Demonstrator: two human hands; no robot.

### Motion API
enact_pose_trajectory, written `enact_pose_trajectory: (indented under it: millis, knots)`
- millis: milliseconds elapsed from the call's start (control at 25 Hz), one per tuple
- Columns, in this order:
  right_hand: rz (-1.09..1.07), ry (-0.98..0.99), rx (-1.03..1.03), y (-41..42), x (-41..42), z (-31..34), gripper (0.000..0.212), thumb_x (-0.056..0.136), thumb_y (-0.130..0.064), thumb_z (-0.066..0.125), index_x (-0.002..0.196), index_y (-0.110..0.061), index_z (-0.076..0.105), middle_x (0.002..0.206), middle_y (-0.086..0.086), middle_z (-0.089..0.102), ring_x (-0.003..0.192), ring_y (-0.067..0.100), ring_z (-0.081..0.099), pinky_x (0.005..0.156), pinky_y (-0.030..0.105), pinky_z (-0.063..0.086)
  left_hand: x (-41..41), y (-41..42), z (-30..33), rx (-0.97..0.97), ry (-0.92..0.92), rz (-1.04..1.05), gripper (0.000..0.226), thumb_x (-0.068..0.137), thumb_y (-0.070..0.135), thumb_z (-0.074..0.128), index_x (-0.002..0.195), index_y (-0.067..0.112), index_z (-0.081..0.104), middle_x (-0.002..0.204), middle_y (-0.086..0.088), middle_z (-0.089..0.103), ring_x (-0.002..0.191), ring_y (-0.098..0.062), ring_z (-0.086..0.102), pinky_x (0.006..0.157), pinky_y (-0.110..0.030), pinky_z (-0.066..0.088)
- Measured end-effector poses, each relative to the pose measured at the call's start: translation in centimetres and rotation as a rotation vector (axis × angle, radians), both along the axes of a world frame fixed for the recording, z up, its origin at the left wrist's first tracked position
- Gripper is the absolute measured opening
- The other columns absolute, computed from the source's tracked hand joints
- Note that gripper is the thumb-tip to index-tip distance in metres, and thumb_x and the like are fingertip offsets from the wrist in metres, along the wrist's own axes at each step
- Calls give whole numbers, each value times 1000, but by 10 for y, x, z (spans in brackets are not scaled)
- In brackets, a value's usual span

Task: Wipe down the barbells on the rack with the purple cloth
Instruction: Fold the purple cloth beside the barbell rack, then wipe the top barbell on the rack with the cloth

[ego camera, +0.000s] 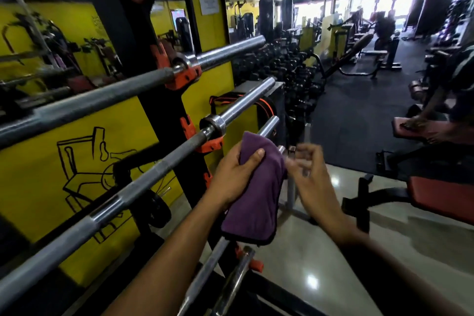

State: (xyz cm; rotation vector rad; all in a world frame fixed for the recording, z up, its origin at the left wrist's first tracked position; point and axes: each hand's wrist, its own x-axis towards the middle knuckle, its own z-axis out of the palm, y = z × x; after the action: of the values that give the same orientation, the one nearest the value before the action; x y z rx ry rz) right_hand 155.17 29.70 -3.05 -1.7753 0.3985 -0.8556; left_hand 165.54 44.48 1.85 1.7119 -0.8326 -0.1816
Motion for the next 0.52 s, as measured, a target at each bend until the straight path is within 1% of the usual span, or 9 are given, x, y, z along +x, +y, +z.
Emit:
enact_pose_trajectory:
  millis: [80,120,160,240,280,320,400,480,520]
  knots:
    - [146,-17,10,27,0,-13,67,81,-66,67,136,-44,38,145,-13,44,132,4,48,104,34,47,0,-13,15,-43,52,19,23,99,41,58,115,27,66,108,8,73,103,-9,68,96,-40,54]
    - [208,-38,1,36,6,-11,80,76,-73,66,142,-45,32,150,-18,37,137,0,41,108,31,44,0,-20,22,-45,103,-9,22,100,41,58,115,27,66,109,6,73,104,-12,69,96,-40,55]
    - [233,-60,0,38,15,-7,89,73,-74,67,146,-45,27,150,-21,34,137,-6,38,108,23,42,0,-28,28,-49,165,-47,22,101,39,57,116,26,66,110,4,74,106,-13,69,95,-37,55]
    - [217,-160,21,25,36,19,92,74,-63,70,150,-38,25,146,-24,37,130,-14,41,102,9,40,2,-37,54,-42,254,-116,21,104,33,51,116,26,66,110,6,75,105,-11,69,88,-27,57]
    - [221,-222,69,15,49,37,83,80,-52,71,149,-37,29,142,-20,44,125,-12,48,99,10,43,6,-37,75,-22,237,-132,23,105,33,47,117,26,65,111,6,75,103,-10,69,82,-24,57]
    - [241,-269,142,6,64,52,68,89,-37,69,147,-38,34,137,-16,52,119,-7,55,95,14,46,12,-35,96,19,179,-151,27,106,34,43,121,25,64,116,3,73,103,-10,68,80,-25,56]
    - [284,-312,263,-10,91,87,46,101,-20,54,141,-41,44,125,-9,62,115,8,62,90,22,47,25,-29,145,120,-35,-179,32,108,32,40,132,22,59,127,-2,68,109,-7,64,87,-26,54]
    - [305,-405,345,-18,118,127,36,103,-19,47,131,-42,51,121,-8,64,118,17,60,92,27,46,41,-18,202,309,-495,-76,36,108,26,42,140,18,55,129,3,65,108,9,59,97,-17,48]
    - [322,-462,394,-19,128,148,32,103,-23,48,129,-41,53,118,-9,64,117,18,60,91,28,47,51,-10,231,427,-743,24,38,107,25,43,143,17,52,131,4,62,108,11,57,95,-11,44]
